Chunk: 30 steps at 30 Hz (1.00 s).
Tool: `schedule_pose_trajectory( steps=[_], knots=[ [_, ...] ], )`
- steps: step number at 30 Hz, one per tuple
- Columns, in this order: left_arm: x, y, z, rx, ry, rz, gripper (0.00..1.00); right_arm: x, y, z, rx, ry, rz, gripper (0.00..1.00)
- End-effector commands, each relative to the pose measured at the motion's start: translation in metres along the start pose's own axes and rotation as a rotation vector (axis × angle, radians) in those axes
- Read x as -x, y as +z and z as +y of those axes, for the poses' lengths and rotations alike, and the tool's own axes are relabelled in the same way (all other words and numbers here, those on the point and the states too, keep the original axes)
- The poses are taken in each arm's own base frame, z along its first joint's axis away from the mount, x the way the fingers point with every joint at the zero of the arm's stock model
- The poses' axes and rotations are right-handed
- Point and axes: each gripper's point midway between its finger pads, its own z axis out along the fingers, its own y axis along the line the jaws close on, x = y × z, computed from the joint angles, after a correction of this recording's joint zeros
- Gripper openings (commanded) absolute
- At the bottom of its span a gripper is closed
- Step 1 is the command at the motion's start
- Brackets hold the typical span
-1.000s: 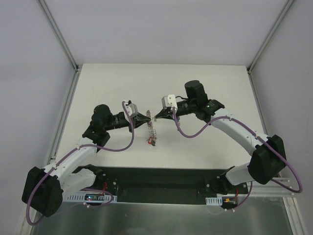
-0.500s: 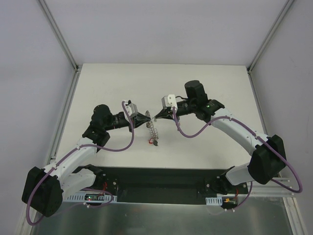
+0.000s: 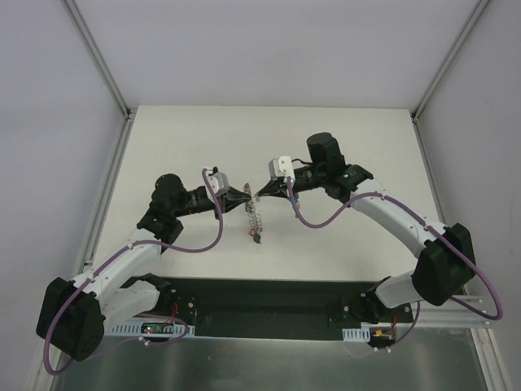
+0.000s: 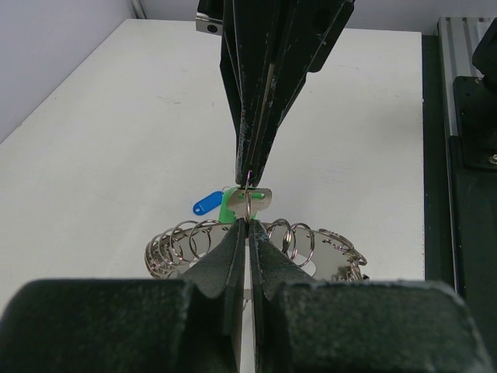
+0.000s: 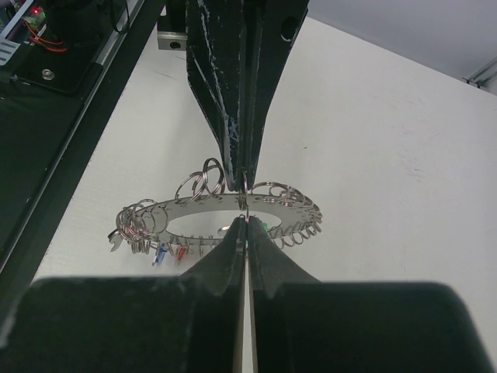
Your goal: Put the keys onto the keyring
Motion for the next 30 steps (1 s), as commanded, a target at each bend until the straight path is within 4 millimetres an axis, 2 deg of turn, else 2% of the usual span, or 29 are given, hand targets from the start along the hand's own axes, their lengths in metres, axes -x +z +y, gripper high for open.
schedule_pose_trajectory(
  steps=[1, 30],
  knots=[
    [0.0284, 0.0011, -0.0034, -0.024, 0.087, -0.081, 0.0, 0.0243, 0.0003, -0.004, 0.027, -0.051, -0.064, 0.01],
    [0.0268, -0.0011, 0.0036, 0.024, 0.104, -0.07, 0.0, 0.0235, -0.0014, -0.0044, 0.028, -0.049, -0.054, 0.01]
  ],
)
